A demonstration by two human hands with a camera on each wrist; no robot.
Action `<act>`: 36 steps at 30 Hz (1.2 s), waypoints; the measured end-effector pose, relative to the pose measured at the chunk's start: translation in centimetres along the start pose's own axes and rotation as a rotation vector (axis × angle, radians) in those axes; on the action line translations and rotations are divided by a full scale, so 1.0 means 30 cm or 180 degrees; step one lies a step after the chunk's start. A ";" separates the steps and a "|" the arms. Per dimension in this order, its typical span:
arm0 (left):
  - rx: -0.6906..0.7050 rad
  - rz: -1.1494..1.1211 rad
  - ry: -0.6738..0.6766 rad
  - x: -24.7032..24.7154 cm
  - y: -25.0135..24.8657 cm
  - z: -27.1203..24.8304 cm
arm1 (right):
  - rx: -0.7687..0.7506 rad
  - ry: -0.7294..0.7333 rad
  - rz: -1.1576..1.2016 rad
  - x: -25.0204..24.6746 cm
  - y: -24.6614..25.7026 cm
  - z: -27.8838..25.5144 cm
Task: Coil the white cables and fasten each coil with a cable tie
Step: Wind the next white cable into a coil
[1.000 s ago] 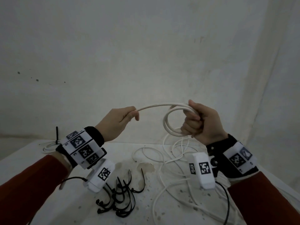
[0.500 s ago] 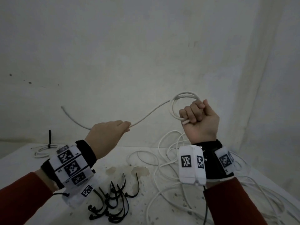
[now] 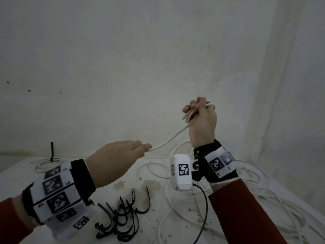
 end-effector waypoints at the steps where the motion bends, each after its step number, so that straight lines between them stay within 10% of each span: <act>1: -0.0005 -0.0080 -0.0011 -0.009 -0.003 0.001 | -0.0115 0.0046 -0.0448 0.004 -0.009 -0.007; 10: 0.0055 -0.0079 -0.0189 -0.096 0.048 0.022 | -0.0028 0.1856 -0.3410 0.012 -0.111 -0.133; 21: -0.0462 -0.0946 -0.0633 -0.074 0.166 0.053 | 0.1349 0.2644 -0.2638 0.074 -0.081 -0.258; 36: -0.1745 -0.3305 -0.0692 0.009 0.056 0.090 | 0.1092 0.0710 -0.1550 0.106 -0.089 -0.241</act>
Point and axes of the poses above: each hand's wrist, its own z-axis towards the middle knuckle, its own x-axis out of the palm, y = z × x, the point moved 3 cm from there along z, towards the middle knuckle, and after that the axes turned 7 degrees about z, right-handed, at the moved point
